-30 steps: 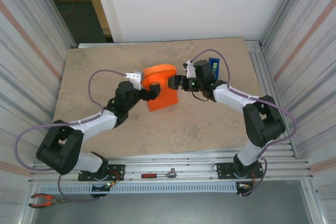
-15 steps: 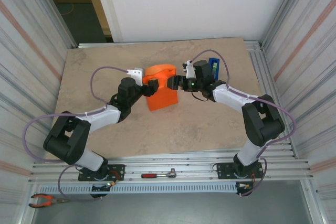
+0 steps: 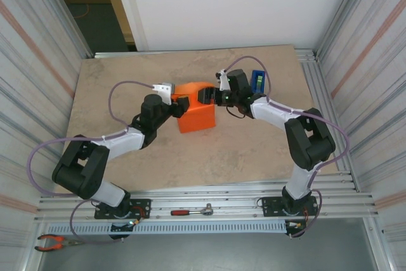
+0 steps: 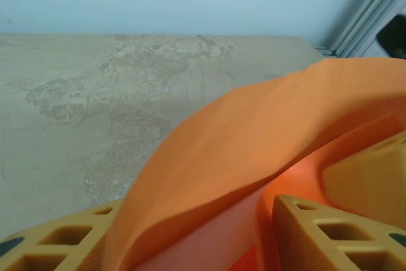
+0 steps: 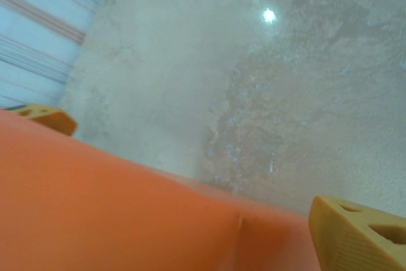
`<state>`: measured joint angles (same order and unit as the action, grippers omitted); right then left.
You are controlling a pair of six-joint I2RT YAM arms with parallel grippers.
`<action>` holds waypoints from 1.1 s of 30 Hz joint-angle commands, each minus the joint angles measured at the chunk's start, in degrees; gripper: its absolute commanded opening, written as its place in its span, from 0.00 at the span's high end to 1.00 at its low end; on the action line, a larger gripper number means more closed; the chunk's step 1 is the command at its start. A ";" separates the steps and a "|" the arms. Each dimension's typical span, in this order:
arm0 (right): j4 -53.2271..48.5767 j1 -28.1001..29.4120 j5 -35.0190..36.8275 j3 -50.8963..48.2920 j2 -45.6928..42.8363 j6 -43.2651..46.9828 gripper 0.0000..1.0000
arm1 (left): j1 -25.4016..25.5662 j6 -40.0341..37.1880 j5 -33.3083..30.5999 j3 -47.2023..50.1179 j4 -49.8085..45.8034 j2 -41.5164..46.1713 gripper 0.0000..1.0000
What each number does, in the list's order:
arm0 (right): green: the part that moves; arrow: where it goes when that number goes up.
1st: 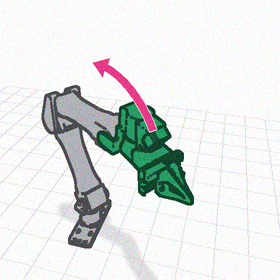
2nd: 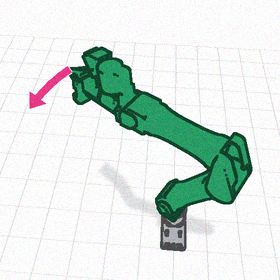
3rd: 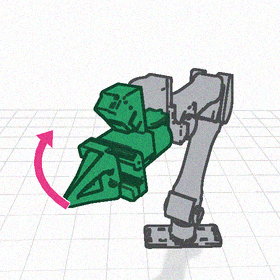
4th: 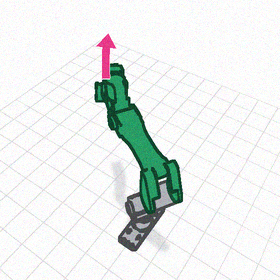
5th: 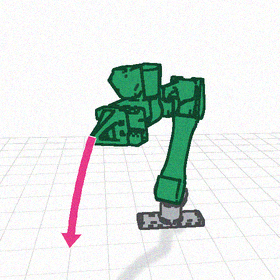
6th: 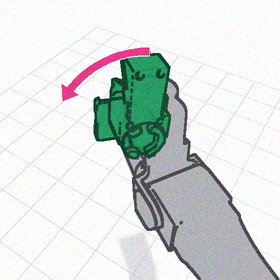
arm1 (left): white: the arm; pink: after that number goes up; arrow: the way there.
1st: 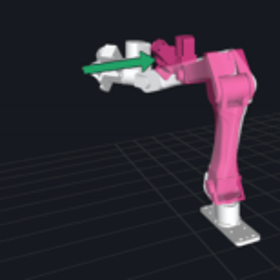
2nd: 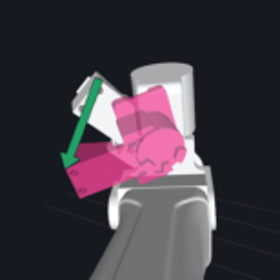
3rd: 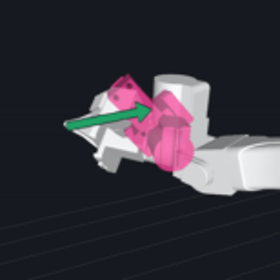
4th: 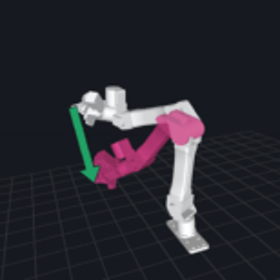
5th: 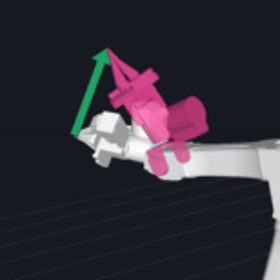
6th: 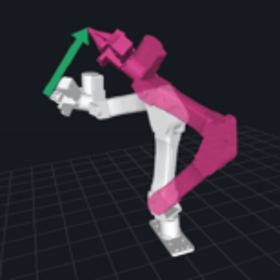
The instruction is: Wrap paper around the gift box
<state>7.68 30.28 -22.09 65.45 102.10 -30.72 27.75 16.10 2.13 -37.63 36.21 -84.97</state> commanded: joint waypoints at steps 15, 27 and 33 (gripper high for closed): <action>2.87 7.54 19.65 -13.56 -4.05 -2.52 0.28 | 0.55 1.96 -1.17 2.23 -3.49 1.46 0.60; -0.63 11.85 28.08 -11.82 -9.14 0.71 0.32 | 1.08 3.49 3.03 -2.12 -3.40 -4.11 0.88; -4.23 10.87 27.79 -7.94 -9.82 5.55 0.39 | 1.51 4.60 5.66 -3.68 -4.20 -4.13 1.00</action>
<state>10.70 40.38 6.70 56.23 92.29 -31.57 27.46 20.43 1.83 -40.47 35.73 -87.02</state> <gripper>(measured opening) 0.632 0.170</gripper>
